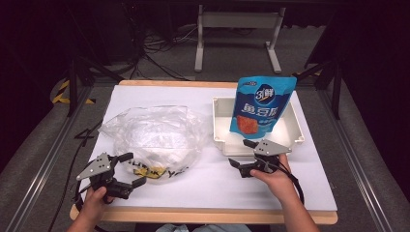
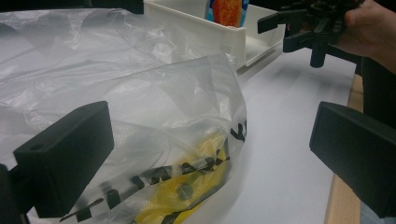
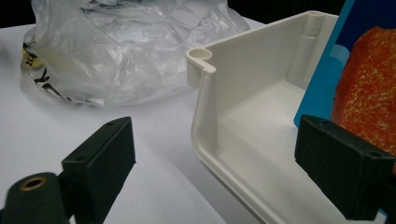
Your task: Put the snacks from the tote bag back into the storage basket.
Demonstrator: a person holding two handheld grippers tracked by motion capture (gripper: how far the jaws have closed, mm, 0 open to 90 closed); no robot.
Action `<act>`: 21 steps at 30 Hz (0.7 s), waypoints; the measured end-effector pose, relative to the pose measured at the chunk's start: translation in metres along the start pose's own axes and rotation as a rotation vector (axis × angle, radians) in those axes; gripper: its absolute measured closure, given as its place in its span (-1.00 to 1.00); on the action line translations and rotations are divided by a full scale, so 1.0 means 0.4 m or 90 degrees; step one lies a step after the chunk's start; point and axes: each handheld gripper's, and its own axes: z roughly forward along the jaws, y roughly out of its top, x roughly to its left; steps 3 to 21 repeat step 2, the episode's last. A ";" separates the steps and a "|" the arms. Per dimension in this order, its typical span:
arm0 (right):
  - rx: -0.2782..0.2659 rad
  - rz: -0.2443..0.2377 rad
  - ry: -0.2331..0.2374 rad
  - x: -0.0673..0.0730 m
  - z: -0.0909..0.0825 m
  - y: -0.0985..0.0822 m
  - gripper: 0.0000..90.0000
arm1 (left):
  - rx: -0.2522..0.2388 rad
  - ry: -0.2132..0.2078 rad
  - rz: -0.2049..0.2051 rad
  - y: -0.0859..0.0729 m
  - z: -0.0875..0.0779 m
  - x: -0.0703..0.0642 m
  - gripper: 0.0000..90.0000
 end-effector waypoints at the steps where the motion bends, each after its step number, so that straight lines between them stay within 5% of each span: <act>1: 0.001 0.000 0.000 0.000 0.000 0.000 -0.71 | 0.002 -0.001 -0.003 -0.001 0.000 -0.001 -0.99; 21: 0.002 -0.002 -0.001 -0.001 0.000 0.000 -0.71 | 0.002 0.003 0.000 -0.001 -0.001 -0.002 -0.99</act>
